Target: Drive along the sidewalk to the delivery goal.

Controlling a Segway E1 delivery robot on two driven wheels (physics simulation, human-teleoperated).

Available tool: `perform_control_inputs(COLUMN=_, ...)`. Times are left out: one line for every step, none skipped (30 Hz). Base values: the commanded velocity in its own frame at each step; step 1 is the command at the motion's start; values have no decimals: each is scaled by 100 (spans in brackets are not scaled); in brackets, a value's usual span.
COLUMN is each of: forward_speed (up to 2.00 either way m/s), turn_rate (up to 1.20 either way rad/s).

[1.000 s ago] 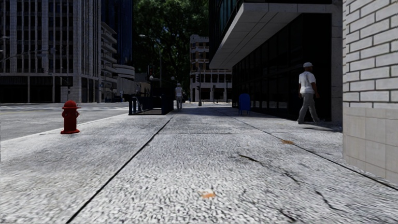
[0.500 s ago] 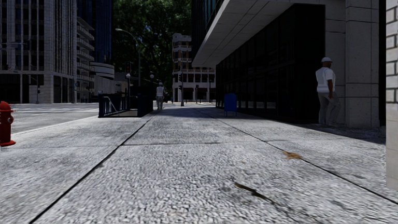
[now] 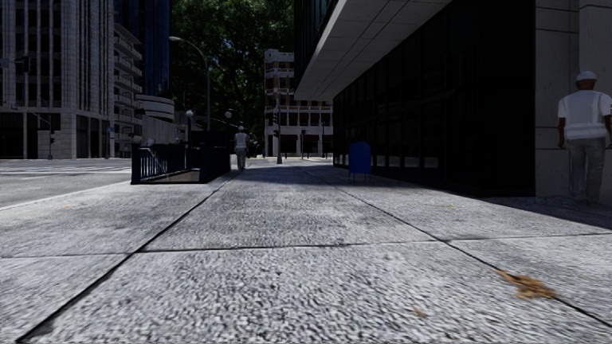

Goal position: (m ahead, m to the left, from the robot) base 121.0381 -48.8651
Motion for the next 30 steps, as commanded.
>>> perform_control_inputs(forward_speed=200, turn_rate=0)
perform_control_inputs(forward_speed=200, turn_rate=0)
perform_control_inputs(forward_speed=200, turn_rate=0)
perform_control_inputs(forward_speed=200, turn_rate=0)
perform_control_inputs(forward_speed=200, turn_rate=0)
perform_control_inputs(forward_speed=200, turn_rate=0)
perform_control_inputs(forward_speed=200, turn_rate=0)
perform_control_inputs(forward_speed=200, turn_rate=0)
perform_control_inputs(forward_speed=200, turn_rate=0)
perform_control_inputs(forward_speed=200, turn_rate=0)
perform_control_inputs(forward_speed=200, turn_rate=0)
perform_control_inputs(forward_speed=200, turn_rate=0)
perform_control_inputs(forward_speed=200, turn_rate=0)
perform_control_inputs(forward_speed=200, turn_rate=0)
perform_control_inputs(forward_speed=200, turn_rate=0)
perform_control_inputs(forward_speed=200, turn_rate=0)
perform_control_inputs(forward_speed=200, turn_rate=0)
perform_control_inputs(forward_speed=200, turn_rate=0)
perform_control_inputs(forward_speed=200, turn_rate=0)
perform_control_inputs(forward_speed=200, turn_rate=0)
perform_control_inputs(forward_speed=200, turn_rate=0)
perform_control_inputs(forward_speed=200, turn_rate=0)
perform_control_inputs(forward_speed=200, turn_rate=0)
perform_control_inputs(forward_speed=200, turn_rate=0)
perform_control_inputs(forward_speed=200, turn_rate=0)
perform_control_inputs(forward_speed=200, turn_rate=0)
perform_control_inputs(forward_speed=200, turn_rate=0)
perform_control_inputs(forward_speed=200, turn_rate=0)
perform_control_inputs(forward_speed=200, turn_rate=0)
perform_control_inputs(forward_speed=200, turn_rate=0)
